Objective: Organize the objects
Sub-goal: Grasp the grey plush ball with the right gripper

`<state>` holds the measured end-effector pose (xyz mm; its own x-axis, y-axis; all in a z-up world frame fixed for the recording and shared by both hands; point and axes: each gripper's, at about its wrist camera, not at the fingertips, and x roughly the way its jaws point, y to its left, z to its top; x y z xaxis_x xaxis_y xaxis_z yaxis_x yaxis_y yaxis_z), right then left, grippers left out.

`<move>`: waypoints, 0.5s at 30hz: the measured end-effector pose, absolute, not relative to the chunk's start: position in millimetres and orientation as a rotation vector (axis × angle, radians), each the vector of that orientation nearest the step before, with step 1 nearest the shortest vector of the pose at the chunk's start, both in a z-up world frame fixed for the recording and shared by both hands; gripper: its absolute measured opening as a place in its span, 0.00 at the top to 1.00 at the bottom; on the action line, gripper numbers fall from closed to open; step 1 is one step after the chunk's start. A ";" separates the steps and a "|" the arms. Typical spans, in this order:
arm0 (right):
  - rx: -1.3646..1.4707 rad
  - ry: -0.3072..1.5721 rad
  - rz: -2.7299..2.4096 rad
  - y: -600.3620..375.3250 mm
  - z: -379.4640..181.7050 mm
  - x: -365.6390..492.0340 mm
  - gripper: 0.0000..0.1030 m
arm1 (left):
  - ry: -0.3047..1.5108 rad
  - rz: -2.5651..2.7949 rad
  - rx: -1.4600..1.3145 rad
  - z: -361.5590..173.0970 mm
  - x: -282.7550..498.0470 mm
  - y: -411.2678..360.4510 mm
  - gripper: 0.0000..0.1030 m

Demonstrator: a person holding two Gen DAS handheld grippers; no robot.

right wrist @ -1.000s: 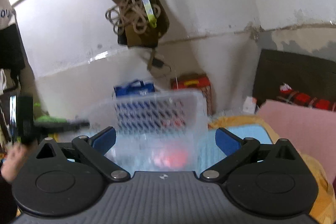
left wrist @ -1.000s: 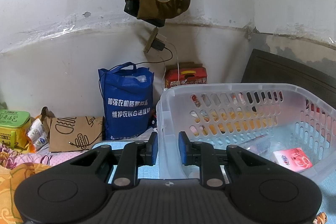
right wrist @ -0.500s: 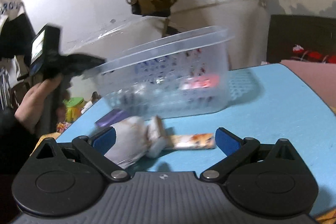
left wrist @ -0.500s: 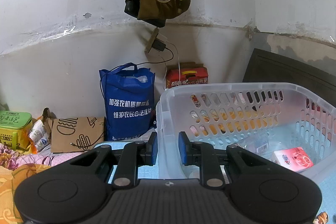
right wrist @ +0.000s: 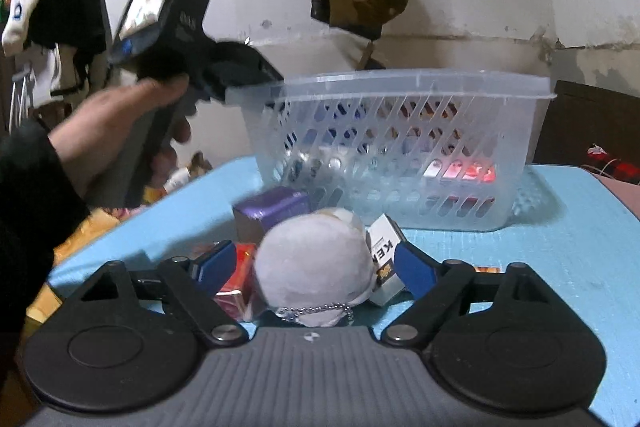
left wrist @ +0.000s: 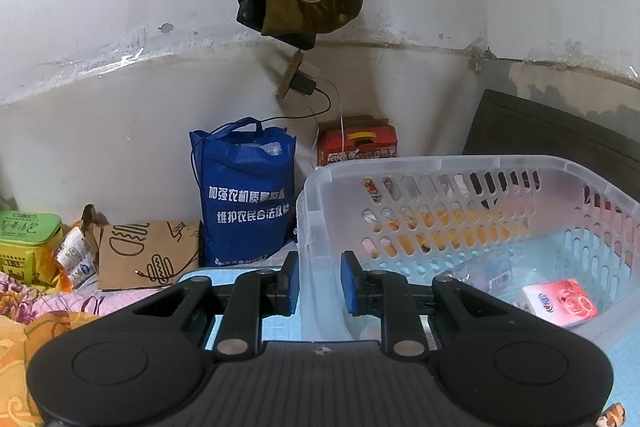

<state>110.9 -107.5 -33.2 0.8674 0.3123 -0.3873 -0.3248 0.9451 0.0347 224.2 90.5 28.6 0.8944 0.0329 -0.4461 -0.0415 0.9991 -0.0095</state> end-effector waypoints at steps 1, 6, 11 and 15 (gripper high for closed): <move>-0.046 0.411 0.340 -106.4 -35.8 111.3 0.14 | 0.462 0.036 -0.020 28.4 224.2 90.9 0.75; -0.076 0.413 0.351 -104.8 -42.6 107.6 0.21 | 0.460 0.034 -0.017 27.6 224.1 90.9 0.75; -0.061 0.426 0.395 -109.3 -40.8 109.7 0.32 | 0.459 0.036 -0.016 27.5 224.4 90.6 0.74; -0.025 0.398 0.379 -118.0 -35.4 107.3 0.33 | 0.458 0.035 -0.015 27.5 224.6 90.4 0.74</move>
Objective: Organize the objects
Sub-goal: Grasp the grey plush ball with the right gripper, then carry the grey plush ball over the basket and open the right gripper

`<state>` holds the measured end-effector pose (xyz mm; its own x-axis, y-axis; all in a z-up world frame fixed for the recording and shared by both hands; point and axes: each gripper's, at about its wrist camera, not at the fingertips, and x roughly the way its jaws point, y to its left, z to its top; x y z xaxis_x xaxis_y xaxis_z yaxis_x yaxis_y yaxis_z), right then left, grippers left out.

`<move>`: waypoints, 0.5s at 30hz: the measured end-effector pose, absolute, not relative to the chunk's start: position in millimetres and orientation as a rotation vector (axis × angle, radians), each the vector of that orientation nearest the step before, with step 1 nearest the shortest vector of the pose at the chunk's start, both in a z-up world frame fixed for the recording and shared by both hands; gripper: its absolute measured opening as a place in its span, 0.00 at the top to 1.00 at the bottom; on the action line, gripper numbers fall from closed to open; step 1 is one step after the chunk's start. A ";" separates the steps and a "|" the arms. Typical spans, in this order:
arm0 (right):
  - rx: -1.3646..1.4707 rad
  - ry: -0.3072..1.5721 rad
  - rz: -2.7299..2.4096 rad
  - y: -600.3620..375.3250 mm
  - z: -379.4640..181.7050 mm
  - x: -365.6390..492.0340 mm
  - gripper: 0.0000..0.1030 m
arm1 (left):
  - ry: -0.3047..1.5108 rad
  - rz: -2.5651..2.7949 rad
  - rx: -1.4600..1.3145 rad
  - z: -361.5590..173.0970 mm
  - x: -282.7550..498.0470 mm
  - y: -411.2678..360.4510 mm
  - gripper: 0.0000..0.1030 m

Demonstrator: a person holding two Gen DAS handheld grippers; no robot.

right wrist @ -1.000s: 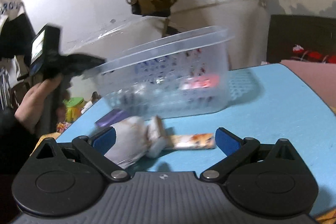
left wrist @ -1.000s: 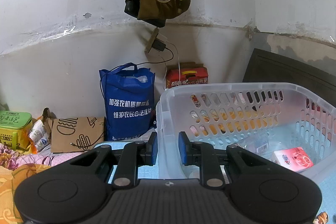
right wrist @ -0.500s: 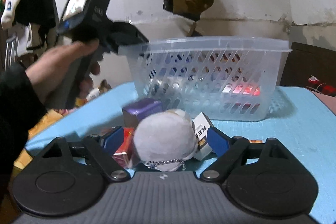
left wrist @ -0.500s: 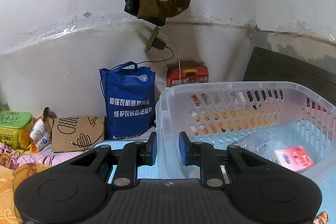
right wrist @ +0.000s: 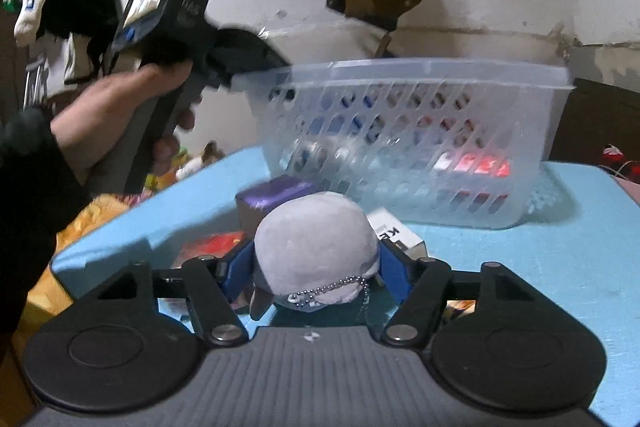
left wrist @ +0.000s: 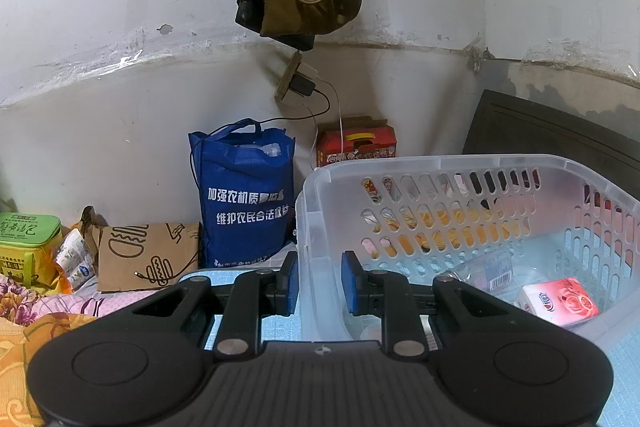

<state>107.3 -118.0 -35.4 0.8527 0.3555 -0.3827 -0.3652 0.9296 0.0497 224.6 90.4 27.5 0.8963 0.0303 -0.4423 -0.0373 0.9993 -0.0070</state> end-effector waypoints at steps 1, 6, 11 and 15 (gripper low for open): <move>-0.014 0.385 0.373 -121.7 -32.4 105.6 0.33 | 0.457 0.035 -0.015 27.4 225.0 90.3 0.74; 0.023 0.341 0.342 -138.2 -17.8 101.7 0.33 | 0.458 0.035 -0.015 27.6 225.0 90.3 0.75; 0.042 0.305 0.311 -152.7 -5.5 96.8 0.33 | 0.458 0.035 -0.017 27.7 224.9 89.7 0.74; 0.055 0.299 0.286 -162.0 0.9 97.5 0.33 | 0.458 0.034 -0.016 27.7 224.6 90.0 0.74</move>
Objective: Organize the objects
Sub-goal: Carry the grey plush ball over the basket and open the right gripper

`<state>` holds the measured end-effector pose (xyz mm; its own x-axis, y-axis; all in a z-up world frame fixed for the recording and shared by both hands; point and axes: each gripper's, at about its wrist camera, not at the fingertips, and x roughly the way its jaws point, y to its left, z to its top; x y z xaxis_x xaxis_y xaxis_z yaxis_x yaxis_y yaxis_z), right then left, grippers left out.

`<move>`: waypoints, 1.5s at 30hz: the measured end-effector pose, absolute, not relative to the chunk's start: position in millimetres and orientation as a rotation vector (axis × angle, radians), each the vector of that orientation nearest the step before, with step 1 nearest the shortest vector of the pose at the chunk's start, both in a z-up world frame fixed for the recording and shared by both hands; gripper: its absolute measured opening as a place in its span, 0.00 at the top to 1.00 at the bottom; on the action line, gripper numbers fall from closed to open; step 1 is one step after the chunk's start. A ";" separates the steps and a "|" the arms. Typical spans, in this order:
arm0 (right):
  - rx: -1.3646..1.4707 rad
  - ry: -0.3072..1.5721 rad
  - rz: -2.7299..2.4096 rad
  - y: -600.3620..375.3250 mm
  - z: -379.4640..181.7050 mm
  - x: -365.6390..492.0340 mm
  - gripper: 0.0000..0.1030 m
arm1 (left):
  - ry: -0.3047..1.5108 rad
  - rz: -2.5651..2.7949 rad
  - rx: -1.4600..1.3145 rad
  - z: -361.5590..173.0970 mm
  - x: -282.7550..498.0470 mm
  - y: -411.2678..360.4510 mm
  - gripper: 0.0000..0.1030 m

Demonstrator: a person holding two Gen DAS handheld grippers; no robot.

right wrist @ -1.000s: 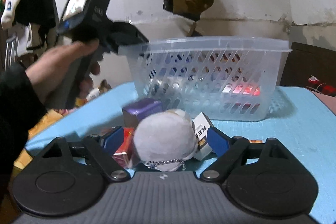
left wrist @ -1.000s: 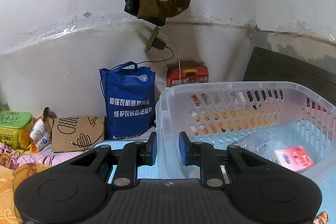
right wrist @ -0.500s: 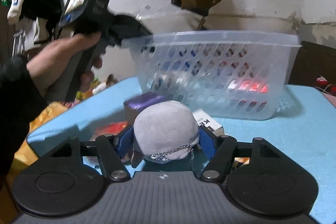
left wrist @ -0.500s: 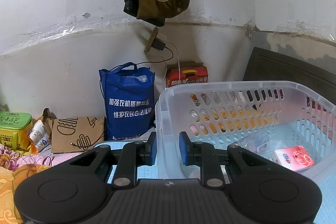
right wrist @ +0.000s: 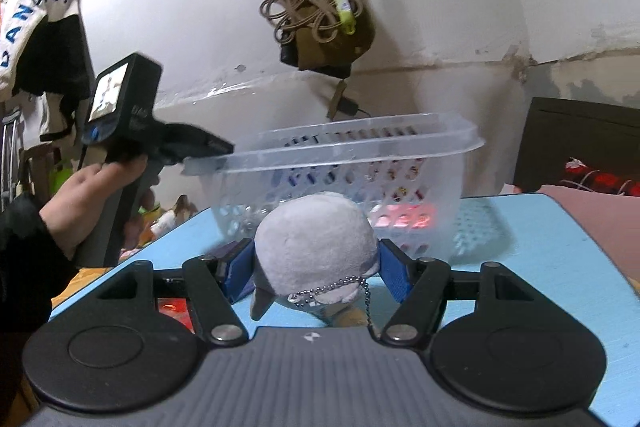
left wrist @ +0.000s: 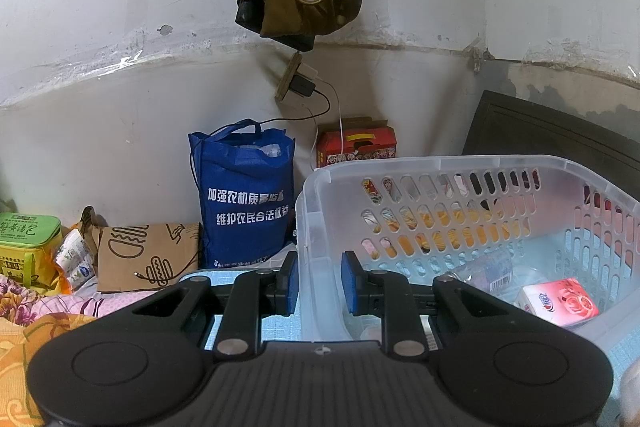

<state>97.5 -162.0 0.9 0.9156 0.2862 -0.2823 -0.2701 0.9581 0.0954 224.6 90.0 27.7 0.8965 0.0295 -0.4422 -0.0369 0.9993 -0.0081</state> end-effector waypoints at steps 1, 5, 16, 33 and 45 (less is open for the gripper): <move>0.063 0.298 0.279 -166.0 2.4 97.5 0.33 | 0.457 0.035 -0.017 27.7 224.5 90.0 0.75; 0.073 0.287 0.254 -176.3 5.8 95.1 0.33 | 0.456 0.039 -0.011 29.1 224.6 89.3 0.75; 0.099 0.251 0.207 -197.0 20.9 88.0 0.33 | 0.455 0.041 -0.007 29.4 224.3 88.9 0.76; 0.071 0.162 0.242 -210.6 88.7 117.2 0.33 | 0.454 0.037 -0.014 29.5 224.3 89.7 0.76; 0.049 0.413 0.330 -173.9 112.5 222.8 0.33 | 0.451 0.031 -0.019 27.4 224.6 89.2 0.75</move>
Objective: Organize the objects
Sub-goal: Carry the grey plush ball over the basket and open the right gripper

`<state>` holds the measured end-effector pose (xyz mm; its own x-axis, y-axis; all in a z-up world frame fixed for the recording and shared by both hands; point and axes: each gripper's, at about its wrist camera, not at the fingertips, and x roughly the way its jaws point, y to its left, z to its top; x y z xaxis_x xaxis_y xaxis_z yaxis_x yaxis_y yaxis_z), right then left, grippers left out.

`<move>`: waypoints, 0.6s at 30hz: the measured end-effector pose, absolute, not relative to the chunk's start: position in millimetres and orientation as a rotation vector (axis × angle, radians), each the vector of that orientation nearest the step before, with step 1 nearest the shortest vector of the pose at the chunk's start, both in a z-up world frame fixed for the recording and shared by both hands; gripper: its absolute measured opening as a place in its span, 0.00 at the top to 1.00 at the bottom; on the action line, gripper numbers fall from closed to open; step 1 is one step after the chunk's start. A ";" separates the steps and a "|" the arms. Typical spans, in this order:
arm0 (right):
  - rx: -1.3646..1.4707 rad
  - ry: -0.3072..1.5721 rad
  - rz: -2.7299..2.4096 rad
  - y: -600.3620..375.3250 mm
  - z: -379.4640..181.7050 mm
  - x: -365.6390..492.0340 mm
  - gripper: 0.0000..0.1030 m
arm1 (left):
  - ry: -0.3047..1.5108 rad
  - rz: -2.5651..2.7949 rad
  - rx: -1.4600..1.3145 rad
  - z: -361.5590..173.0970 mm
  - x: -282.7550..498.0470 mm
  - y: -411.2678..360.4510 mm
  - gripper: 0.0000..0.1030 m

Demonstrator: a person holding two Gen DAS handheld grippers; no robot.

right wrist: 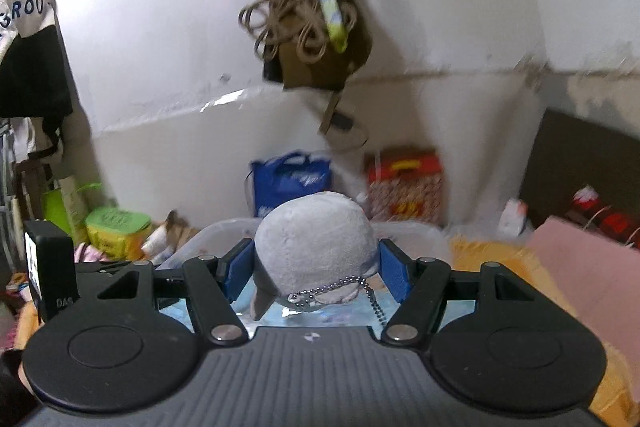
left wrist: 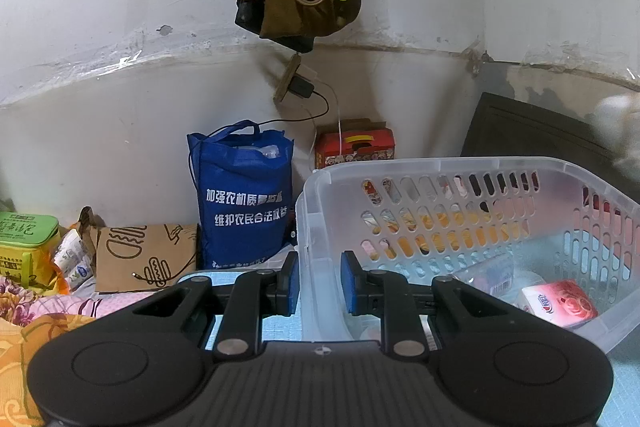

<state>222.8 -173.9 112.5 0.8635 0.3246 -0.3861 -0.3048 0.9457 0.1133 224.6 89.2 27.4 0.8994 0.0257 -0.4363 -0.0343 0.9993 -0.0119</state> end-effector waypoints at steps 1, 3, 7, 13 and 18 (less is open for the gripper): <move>0.054 0.430 0.340 -169.5 110.0 228.2 0.33 | 0.451 0.030 -0.020 27.2 224.8 89.3 0.75; 0.043 0.447 0.351 -159.5 103.8 236.2 0.33 | 0.449 0.027 -0.021 26.9 224.6 89.8 0.75; 0.008 0.456 0.347 -146.7 94.0 244.8 0.33 | 0.447 0.022 -0.025 26.8 223.2 90.9 0.75; 0.011 0.486 0.342 -148.5 87.3 252.0 0.32 | 0.447 0.023 -0.025 26.5 223.1 90.8 0.75; 0.031 0.474 0.347 -149.6 85.1 253.6 0.05 | 0.448 0.024 -0.025 26.6 223.5 90.8 0.75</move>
<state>253.6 -149.6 85.1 0.8325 0.3345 -0.4415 -0.3204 0.9410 0.1088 223.5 90.8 26.6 0.9011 0.0173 -0.4332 -0.0282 0.9994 -0.0188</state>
